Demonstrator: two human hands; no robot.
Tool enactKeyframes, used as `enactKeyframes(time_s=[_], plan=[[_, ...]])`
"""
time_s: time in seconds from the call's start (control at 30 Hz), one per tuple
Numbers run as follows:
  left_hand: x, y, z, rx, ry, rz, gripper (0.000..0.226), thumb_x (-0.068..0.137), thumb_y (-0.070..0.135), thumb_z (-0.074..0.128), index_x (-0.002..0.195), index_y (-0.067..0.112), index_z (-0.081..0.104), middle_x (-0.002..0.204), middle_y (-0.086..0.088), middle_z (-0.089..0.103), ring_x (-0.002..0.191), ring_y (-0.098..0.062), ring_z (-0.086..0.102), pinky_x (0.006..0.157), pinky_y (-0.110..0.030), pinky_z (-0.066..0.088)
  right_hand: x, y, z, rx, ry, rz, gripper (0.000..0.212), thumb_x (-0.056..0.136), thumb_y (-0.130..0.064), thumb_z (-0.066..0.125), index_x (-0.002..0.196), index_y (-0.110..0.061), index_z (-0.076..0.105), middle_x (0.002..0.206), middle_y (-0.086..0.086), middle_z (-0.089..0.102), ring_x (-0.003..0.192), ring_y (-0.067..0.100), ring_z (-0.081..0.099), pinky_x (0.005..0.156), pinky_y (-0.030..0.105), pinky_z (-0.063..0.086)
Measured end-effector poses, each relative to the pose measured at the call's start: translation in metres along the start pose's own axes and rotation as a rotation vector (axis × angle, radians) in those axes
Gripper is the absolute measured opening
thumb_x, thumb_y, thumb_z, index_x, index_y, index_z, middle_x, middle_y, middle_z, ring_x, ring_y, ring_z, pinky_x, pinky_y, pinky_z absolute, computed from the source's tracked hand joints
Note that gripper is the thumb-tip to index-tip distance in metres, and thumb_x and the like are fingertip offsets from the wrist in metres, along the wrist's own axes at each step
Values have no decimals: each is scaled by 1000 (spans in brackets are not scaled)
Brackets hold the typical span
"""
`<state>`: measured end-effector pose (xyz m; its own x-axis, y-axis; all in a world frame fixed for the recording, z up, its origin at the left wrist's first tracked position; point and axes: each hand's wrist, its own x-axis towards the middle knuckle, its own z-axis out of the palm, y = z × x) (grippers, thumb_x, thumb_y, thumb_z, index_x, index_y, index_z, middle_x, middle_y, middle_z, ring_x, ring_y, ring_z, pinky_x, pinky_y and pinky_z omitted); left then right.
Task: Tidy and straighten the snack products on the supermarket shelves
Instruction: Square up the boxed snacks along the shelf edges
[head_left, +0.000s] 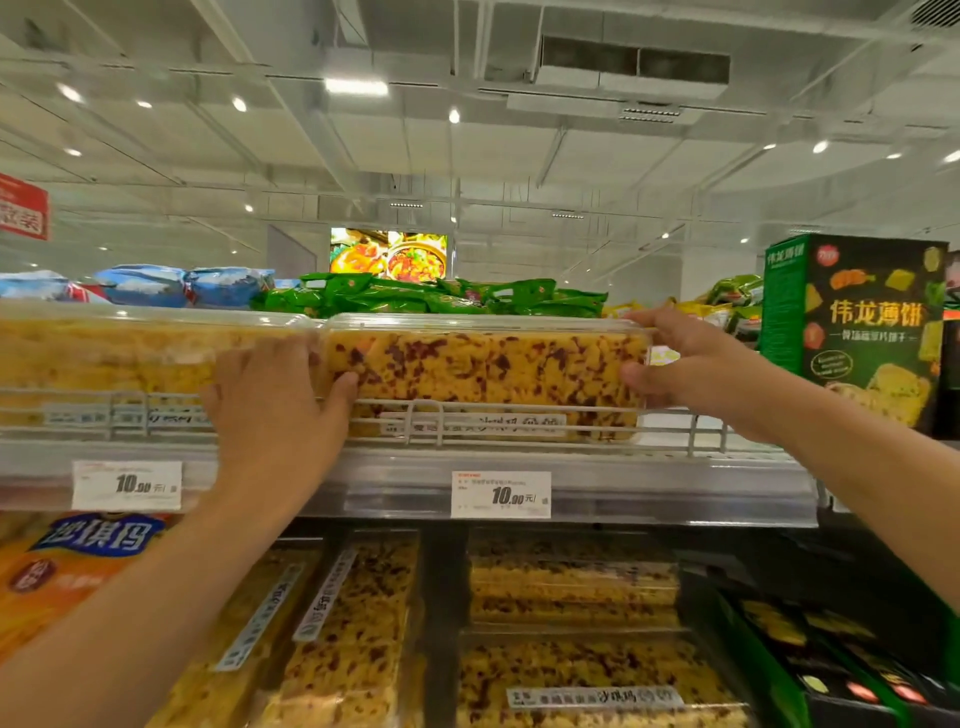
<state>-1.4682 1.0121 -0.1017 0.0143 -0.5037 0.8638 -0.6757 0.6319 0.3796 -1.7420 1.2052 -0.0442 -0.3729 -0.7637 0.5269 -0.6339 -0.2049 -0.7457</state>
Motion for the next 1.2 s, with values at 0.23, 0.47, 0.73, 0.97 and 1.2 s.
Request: enactKeyframes(time_s=[0.23,0.47,0.73,0.97,1.2], plan=[[-6,-18,6,-65,76,244,57,89,25,66,140,13,45,143,-19,41,132,-42,33,103,-62,28,7,-4,16,-125,-6,7,46,88,-4,67,106,-43,52,120,-4,56,104,23,63,83,44,59],[-16,-31,18,-150,-1,258,59,98,39,37,150,10,31,154,-22,31,140,-41,32,113,-57,24,2,-3,25,-291,40,18,55,94,-14,60,139,-36,39,132,-3,52,115,25,57,94,50,52],[-17,-35,24,-151,30,287,58,99,38,34,150,10,30,156,-23,28,141,-40,31,114,-47,19,-1,-3,28,-283,54,34,63,94,-16,61,145,-37,30,136,-3,51,108,21,62,91,45,54],[-57,-49,32,-173,88,386,58,101,35,38,151,10,27,160,-19,16,148,-35,15,117,-52,14,-38,25,73,-554,447,-142,84,91,-41,61,152,-22,8,159,3,20,145,23,19,118,49,20],[-108,-57,43,-16,-30,497,57,102,32,31,154,9,25,161,-18,17,150,-34,8,121,-52,3,-89,79,127,-888,429,-244,76,96,-44,37,156,-12,3,163,8,-10,148,19,-16,120,38,-11]])
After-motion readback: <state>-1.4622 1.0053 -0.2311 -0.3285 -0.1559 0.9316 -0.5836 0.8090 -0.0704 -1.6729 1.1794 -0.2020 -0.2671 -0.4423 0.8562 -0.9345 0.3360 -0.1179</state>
